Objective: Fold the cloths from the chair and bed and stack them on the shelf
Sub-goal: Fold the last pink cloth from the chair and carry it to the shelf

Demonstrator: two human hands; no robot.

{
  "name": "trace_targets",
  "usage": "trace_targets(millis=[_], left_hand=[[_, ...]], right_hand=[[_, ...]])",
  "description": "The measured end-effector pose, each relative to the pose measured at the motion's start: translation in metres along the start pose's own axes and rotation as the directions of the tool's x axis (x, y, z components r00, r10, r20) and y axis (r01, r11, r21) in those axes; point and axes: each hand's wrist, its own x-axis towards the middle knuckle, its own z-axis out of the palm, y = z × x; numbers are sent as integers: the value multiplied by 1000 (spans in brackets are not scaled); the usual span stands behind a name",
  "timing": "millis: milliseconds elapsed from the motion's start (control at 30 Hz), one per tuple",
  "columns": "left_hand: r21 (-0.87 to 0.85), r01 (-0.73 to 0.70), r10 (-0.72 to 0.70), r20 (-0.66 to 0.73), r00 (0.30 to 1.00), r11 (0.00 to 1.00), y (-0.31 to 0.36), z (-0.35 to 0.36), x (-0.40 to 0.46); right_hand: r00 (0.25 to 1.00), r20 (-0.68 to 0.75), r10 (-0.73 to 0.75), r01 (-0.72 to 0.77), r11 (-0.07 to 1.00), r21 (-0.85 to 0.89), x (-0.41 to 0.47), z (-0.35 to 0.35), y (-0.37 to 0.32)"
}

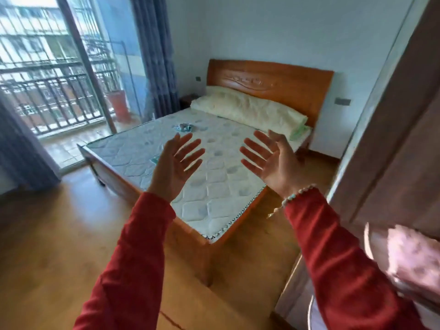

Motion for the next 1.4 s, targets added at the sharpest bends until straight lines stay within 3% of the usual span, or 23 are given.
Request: trace_targets(millis=[300, 600, 867, 1400], left_hand=[[44, -106, 114, -278, 954, 993, 92, -191, -13], [165, -194, 255, -611, 750, 967, 145, -340, -74], [224, -207, 305, -705, 640, 952, 170, -444, -65], [172, -227, 269, -813, 516, 958, 252, -628, 102]], right_hand=[[954, 236, 183, -168, 982, -82, 94, 161, 131], [804, 470, 364, -306, 931, -197, 147, 291, 252], [682, 576, 451, -340, 893, -297, 234, 375, 347], [541, 586, 603, -426, 797, -428, 442, 551, 478]])
